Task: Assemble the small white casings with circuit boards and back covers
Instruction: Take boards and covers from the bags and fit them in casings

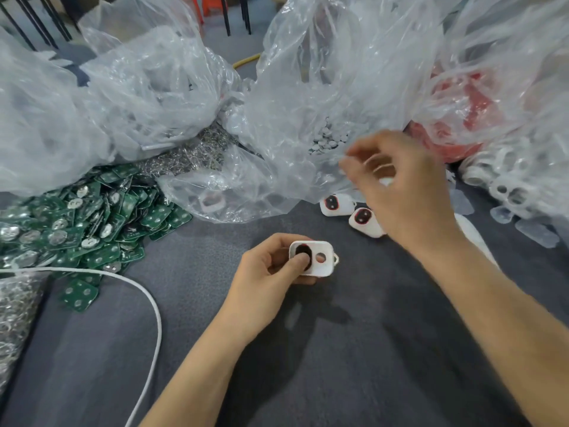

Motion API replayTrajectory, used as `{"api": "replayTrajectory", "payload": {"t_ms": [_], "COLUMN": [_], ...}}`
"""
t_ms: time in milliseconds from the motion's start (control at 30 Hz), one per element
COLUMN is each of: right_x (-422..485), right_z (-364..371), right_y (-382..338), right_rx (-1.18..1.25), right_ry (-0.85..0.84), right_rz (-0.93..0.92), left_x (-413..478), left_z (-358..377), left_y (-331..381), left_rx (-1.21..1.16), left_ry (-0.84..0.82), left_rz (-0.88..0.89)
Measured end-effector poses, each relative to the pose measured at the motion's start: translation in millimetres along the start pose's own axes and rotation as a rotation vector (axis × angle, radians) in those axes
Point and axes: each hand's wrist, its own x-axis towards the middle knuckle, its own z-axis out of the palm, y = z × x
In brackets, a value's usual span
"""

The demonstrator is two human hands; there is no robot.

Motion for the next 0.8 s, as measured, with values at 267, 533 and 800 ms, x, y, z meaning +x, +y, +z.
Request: {"api": "replayTrajectory", "payload": {"t_ms": [267,533,800], "right_x": [131.2,116.2,109.8], "right_z": [64.4,90.7,77.0], "right_y": [61.5,79.1,79.3], "right_rx": [-0.614,-0.552,-0.312], "right_ry": [-0.543,-0.314,-0.036], "right_rz": [0.242,0.23,0.276], "left_x": [5.5,8.9,12.8], "left_z": [-6.0,-6.5,-6.1], "left_y": [-3.0,-4.6,-7.0], "left_rx": [-0.048,-0.07,-0.065], "left_ry": [0.107,0.162,0.185], "left_rz": [0.022,0.054,0.061]}}
